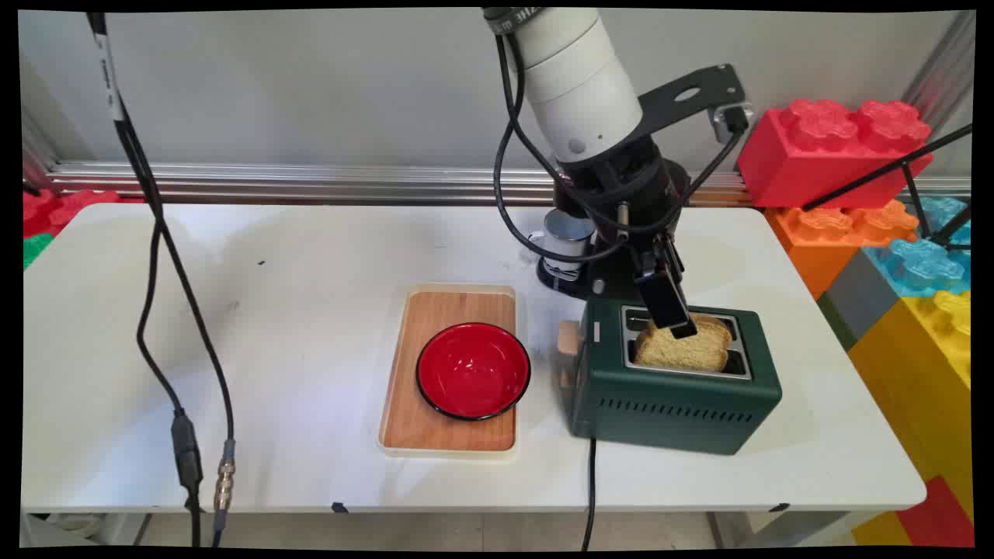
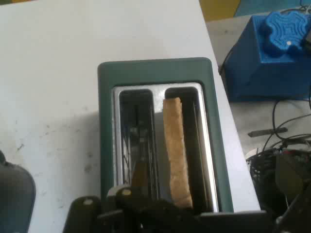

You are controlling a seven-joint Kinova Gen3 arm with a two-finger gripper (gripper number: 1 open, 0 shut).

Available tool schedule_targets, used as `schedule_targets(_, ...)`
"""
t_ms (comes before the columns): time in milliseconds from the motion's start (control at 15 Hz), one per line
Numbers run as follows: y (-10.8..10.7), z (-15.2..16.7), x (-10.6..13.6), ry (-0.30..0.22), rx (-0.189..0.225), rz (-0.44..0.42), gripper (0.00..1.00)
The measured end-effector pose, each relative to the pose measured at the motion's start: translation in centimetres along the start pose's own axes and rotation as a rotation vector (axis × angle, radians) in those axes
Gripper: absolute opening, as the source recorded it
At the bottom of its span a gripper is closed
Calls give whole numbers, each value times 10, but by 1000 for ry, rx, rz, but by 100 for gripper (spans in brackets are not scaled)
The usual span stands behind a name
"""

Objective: Press the toaster switch

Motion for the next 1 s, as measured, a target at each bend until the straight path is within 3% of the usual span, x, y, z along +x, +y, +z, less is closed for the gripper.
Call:
schedule_targets(333, -3, -14, -8, 37, 24, -47, 100)
schedule_targets(533, -2, -30, -27, 80, 18, -89, 100)
schedule_targets(667, -2, -39, -42, 106, 16, -100, 100)
schedule_targets(1000, -2, -60, -108, 176, 11, -91, 100)
